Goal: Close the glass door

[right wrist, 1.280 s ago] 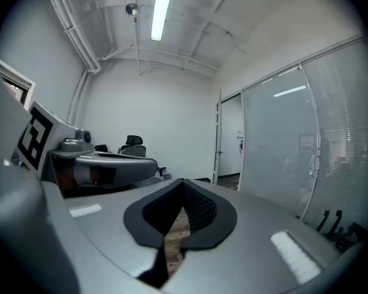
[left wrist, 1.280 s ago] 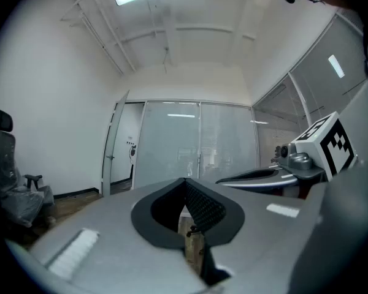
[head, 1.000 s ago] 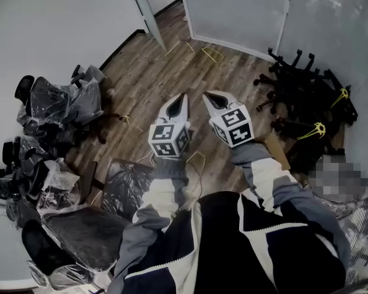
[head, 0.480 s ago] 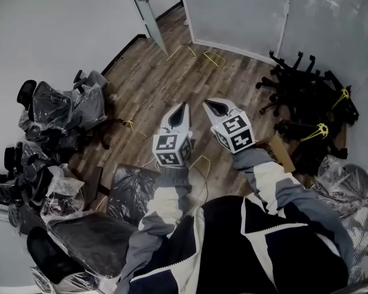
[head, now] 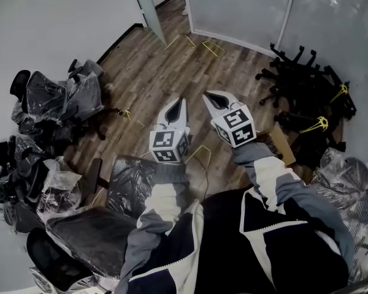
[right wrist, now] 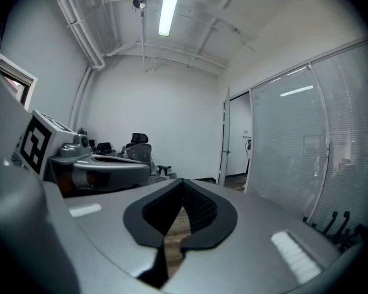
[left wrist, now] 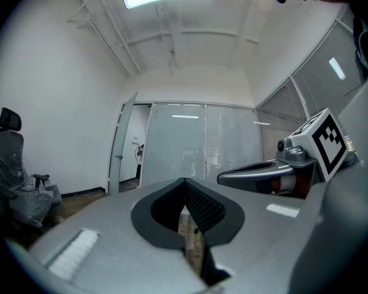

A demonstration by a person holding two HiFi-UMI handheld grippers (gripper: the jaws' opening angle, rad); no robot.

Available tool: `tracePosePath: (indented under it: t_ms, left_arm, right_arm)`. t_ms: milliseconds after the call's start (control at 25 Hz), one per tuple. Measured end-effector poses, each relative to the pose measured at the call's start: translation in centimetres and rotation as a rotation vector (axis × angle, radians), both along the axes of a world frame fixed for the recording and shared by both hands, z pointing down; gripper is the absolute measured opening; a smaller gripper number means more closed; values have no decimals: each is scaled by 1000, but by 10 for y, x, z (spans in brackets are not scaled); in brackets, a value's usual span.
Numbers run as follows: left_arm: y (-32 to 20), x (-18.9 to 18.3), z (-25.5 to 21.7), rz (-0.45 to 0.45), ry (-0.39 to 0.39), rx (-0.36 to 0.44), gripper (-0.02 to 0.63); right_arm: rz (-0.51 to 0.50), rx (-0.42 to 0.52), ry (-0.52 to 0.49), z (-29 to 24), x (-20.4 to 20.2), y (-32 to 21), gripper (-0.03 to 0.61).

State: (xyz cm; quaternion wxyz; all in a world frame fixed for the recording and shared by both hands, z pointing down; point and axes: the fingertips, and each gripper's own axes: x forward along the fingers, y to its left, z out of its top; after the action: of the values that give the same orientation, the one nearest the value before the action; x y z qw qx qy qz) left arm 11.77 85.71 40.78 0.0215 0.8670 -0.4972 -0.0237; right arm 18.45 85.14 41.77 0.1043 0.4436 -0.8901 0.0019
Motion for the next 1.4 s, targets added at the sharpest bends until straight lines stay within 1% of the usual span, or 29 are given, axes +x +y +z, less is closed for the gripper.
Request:
tracePosePath:
  t_ms: [160, 320, 480, 560, 600, 680, 720, 880, 1000, 1120, 1280, 1400]
  left_arm:
    - [-5, -6, 10, 18, 40, -27, 0]
    - [-19, -2, 22, 15, 39, -35, 0]
    - [-45, 5, 26, 1, 5, -61, 0]
    - [-66, 5, 31, -20, -12, -79, 0]
    - [-79, 7, 32, -33, -13, -89, 0]
    - [-111, 11, 34, -54, 15, -112, 0]
    - [-128, 14, 32, -65, 28, -116, 0]
    - [-188, 38, 17, -107, 29, -105, 0]
    - [-225, 60, 9, -114, 41, -103, 0]
    - [-258, 82, 8, -113, 24, -102, 0]
    - [-289, 98, 12, -105, 26, -115, 0]
    - [-310, 103, 11, -106, 23, -101, 0]
  right_arm:
    - [-8, -17, 22, 10, -8, -4, 5]
    - [-20, -41, 20, 22, -6, -18, 5]
    - [-39, -59, -21, 30, 0, -56, 5]
    - [-61, -59, -45, 34, 1, -79, 5]
    - [-74, -58, -55, 35, 2, -92, 5]
    - [-102, -52, -69, 34, 7, -122, 5]
    - [-115, -49, -76, 31, 11, -137, 5]
    - [-141, -33, -81, 20, 44, -196, 5]
    - [-129, -20, -77, 15, 76, -241, 5]
    - [-109, -18, -84, 14, 104, -277, 5]
    - [-105, -27, -83, 17, 119, -308, 5]
    - [-111, -27, -68, 19, 121, -328, 5]
